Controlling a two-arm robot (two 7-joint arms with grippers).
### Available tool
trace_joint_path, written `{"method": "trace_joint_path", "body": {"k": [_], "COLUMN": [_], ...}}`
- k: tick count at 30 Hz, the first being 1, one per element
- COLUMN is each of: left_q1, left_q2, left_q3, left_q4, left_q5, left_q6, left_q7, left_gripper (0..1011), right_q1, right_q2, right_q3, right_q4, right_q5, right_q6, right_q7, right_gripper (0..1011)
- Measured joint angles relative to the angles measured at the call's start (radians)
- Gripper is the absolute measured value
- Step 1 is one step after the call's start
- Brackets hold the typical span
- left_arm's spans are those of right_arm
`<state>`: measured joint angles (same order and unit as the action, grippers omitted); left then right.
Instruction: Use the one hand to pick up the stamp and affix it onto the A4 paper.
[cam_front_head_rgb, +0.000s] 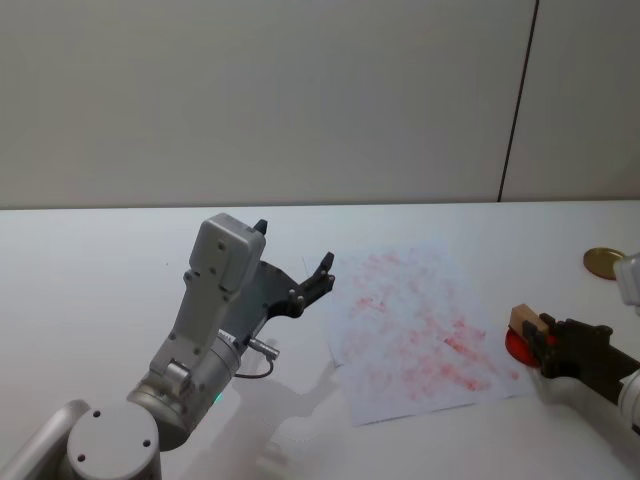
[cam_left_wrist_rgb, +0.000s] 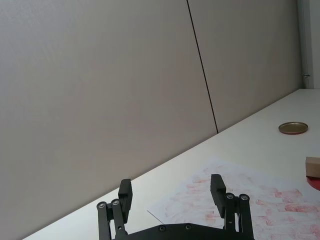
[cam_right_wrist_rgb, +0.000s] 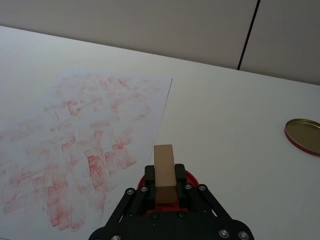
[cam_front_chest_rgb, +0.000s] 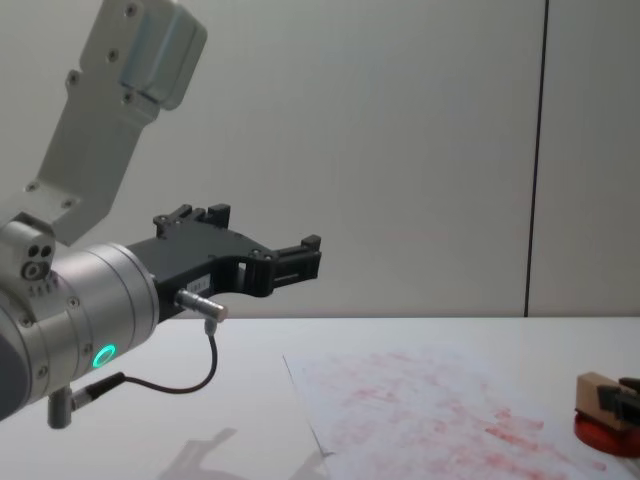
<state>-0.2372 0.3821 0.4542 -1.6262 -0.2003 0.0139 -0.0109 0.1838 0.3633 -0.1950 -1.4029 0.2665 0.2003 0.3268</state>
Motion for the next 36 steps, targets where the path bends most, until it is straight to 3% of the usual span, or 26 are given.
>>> {"method": "trace_joint_path", "body": {"k": [5,19,28,36], "left_q1": [0.0,0.0,0.0,0.0], "left_q2": [0.0,0.0,0.0,0.0], "left_q3": [0.0,0.0,0.0,0.0], "left_q4": [0.0,0.0,0.0,0.0], "left_q5": [0.0,0.0,0.0,0.0], "left_q6": [0.0,0.0,0.0,0.0], "left_q7": [0.0,0.0,0.0,0.0], "left_gripper": [993,993,993,993], "right_q1": [0.002,-0.005,-0.022,-0.039], "right_q2": [0.0,0.003,0.008,0.01], "right_q3": [-0.001,0.0,0.005,0.006], "right_q4": [0.006,-0.006,-0.072,-0.154], "right_q5": [-0.003,0.006,0.015,0.016], "right_q6": [0.004,-0.011,-0.062,-0.095], "right_q7": [0.001,0.0,-0.018,-0.047], "right_gripper": [275,737,994,1001]}}
